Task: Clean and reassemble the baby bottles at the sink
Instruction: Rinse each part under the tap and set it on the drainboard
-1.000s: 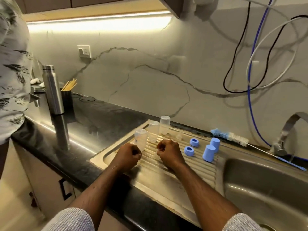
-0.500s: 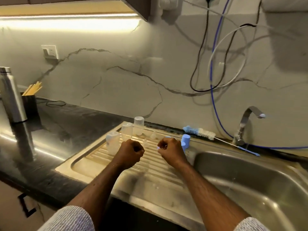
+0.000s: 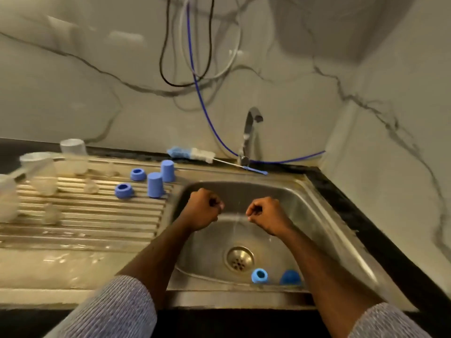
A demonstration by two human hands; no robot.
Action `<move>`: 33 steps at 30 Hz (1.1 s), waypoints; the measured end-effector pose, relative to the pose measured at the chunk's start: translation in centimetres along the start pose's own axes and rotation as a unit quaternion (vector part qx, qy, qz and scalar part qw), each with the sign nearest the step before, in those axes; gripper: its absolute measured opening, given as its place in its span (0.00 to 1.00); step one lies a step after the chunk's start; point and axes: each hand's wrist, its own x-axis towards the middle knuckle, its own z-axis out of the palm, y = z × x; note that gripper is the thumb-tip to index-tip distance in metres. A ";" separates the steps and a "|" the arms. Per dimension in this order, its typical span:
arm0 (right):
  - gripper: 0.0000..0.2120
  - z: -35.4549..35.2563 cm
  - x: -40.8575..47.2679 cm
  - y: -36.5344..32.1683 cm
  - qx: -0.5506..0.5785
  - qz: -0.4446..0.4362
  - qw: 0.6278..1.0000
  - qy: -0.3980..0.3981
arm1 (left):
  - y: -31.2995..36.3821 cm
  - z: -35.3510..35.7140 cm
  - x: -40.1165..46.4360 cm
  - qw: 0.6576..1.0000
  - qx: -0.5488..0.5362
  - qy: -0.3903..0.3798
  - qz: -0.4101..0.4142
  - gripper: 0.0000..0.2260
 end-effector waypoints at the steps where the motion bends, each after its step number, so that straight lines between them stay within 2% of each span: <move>1: 0.11 -0.3 -0.5 1.8 -0.006 0.015 1.000 -0.012 | 0.4 1.6 0.6 1.000 -0.005 -0.018 -0.001 0.12; 4: 0.11 -0.5 -1.3 4.8 -0.005 0.049 0.996 -0.076 | 0.9 4.7 2.1 0.998 -0.010 -0.064 0.005 0.08; 7: 0.08 0.1 -1.2 5.5 -0.037 0.064 0.981 -0.180 | 0.6 5.9 3.5 0.996 -0.012 -0.083 0.003 0.06; 10: 0.13 1.8 -1.0 5.3 -0.118 0.062 0.940 -0.314 | -0.8 6.6 4.1 0.997 -0.010 -0.075 -0.020 0.05; 12: 0.18 2.7 -0.8 5.4 -0.174 0.064 0.912 -0.365 | -2.1 7.0 4.2 0.996 -0.009 -0.078 -0.047 0.05; 14: 0.18 3.3 -0.7 5.6 -0.210 0.072 0.893 -0.391 | -3.3 7.0 4.3 0.994 -0.006 -0.085 -0.070 0.05; 19: 0.13 4.9 -0.7 5.6 -0.280 0.072 0.864 -0.411 | -4.2 6.7 5.0 0.993 -0.041 -0.046 -0.097 0.08; 21: 0.17 5.5 -0.6 5.5 -0.304 0.066 0.854 -0.417 | -4.0 6.9 5.0 0.993 -0.046 -0.054 -0.095 0.07; 24: 0.21 6.0 -0.1 5.5 -0.302 0.057 0.857 -0.413 | -3.8 7.0 5.1 0.993 -0.053 -0.059 -0.089 0.06; 26: 0.21 6.0 0.7 5.6 -0.253 0.053 0.887 -0.382 | -3.8 7.2 5.4 0.993 -0.056 -0.056 -0.091 0.05; 30: 0.19 5.3 2.6 6.2 -0.092 0.068 0.970 -0.216 | -3.9 7.9 5.9 0.992 -0.056 -0.058 -0.095 0.04; 33: 0.20 4.9 4.2 6.2 0.018 0.069 0.993 -0.094 | -3.5 8.5 6.3 0.993 -0.047 -0.068 -0.086 0.08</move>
